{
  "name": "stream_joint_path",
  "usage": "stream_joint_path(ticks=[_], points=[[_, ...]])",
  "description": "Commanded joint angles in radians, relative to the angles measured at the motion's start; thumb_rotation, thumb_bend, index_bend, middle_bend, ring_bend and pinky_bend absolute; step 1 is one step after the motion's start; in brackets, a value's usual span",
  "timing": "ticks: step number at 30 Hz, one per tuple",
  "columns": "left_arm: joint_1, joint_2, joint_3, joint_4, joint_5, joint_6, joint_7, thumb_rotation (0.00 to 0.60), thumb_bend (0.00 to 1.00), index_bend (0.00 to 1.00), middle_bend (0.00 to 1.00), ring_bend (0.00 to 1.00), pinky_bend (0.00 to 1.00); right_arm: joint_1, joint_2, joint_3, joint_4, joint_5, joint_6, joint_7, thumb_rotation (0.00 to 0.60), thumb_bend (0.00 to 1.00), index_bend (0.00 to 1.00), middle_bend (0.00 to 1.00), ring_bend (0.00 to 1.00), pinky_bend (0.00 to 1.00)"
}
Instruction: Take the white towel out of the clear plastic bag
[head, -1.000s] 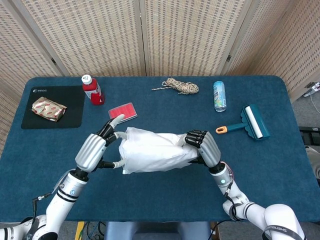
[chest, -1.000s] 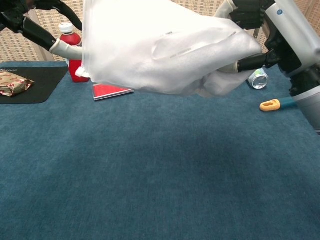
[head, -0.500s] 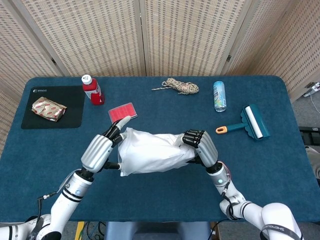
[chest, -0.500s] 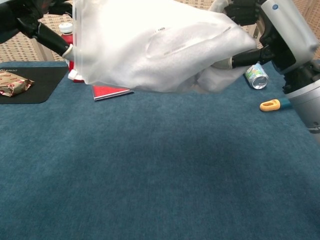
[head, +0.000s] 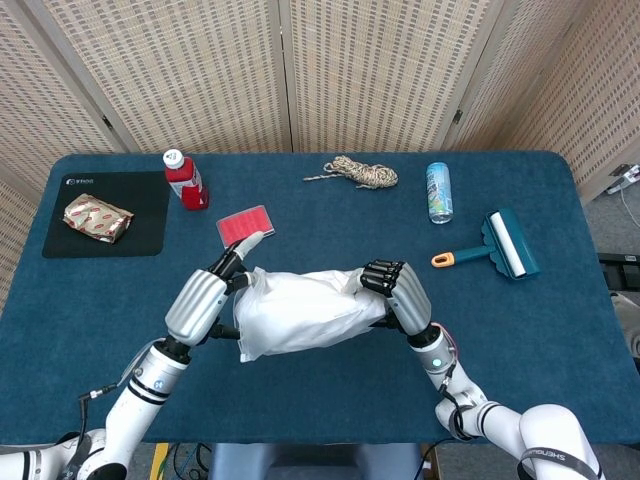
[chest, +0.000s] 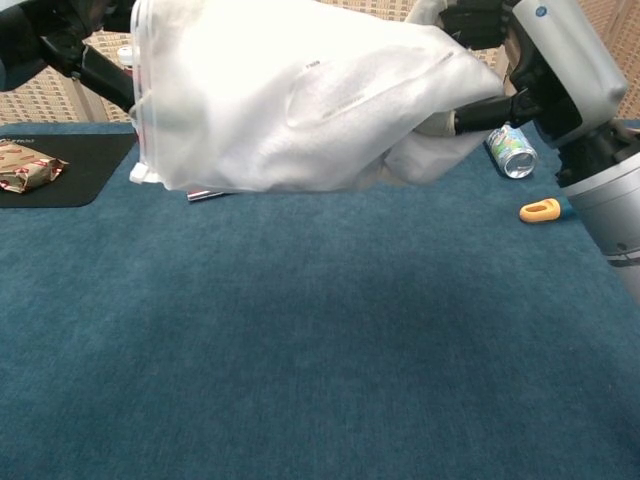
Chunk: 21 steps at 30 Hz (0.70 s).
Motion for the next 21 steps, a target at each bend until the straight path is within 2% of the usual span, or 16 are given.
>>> stream_joint_path(ticks=[1,8,15,21], points=[[-0.002,-0.001,0.0,-0.003,-0.003,-0.002,-0.009,0.6,0.04,0.54,0.0,0.03,0.29,0.0,0.0,0.0,-0.001,0.001,0.0,0.001,0.6,0.45,0.57,0.67,0.62,0.72],[-0.006,-0.002,-0.001,-0.018,-0.012,-0.009,-0.038,0.6,0.05,0.59,0.0,0.03,0.29,-0.001,-0.002,0.0,0.001,0.006,-0.001,0.004,0.6,0.45,0.57,0.67,0.62,0.72],[-0.007,0.002,-0.006,-0.04,-0.036,-0.014,-0.052,0.6,0.19,0.67,0.0,0.03,0.29,-0.001,-0.005,0.0,0.008,0.01,-0.003,0.004,0.6,0.45,0.57,0.67,0.62,0.72],[-0.007,0.002,-0.008,-0.051,-0.051,-0.011,-0.042,0.6,0.22,0.75,0.04,0.03,0.29,-0.003,-0.008,-0.003,0.013,0.014,-0.01,-0.003,0.6,0.45,0.57,0.67,0.62,0.72]])
